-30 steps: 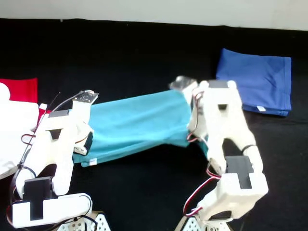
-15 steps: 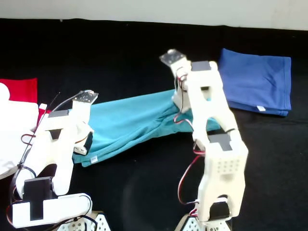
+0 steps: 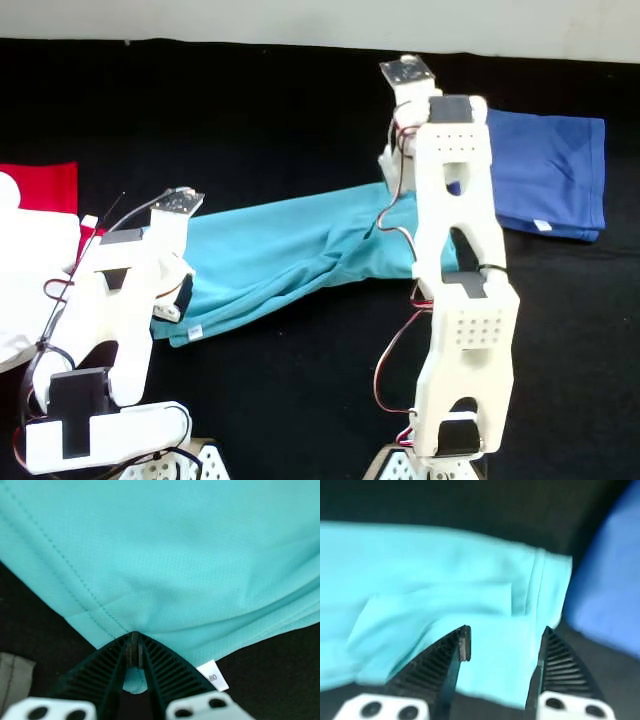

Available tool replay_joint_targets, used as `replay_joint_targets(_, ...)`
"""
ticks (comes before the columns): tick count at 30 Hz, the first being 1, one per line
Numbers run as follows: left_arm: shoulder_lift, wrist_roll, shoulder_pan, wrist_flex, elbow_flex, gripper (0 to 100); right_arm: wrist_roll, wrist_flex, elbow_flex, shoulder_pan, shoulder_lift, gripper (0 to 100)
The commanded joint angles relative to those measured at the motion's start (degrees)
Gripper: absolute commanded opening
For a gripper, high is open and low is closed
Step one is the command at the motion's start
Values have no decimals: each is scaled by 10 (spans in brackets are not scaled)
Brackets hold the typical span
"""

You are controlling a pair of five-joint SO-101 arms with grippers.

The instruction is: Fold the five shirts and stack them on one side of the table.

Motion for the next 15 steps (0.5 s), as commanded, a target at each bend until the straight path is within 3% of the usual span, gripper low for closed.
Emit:
replay_joint_targets(1, 3, 4, 2, -24, 1, 8, -5, 38, -23, -15, -42, 67)
replay_joint_targets(2, 3, 4, 2, -24, 1, 8, -4, 37, -19, -15, -41, 1)
replay_joint_targets(15, 3, 4, 2, -24, 1, 8, -6, 36, 114, -118, -55, 7)
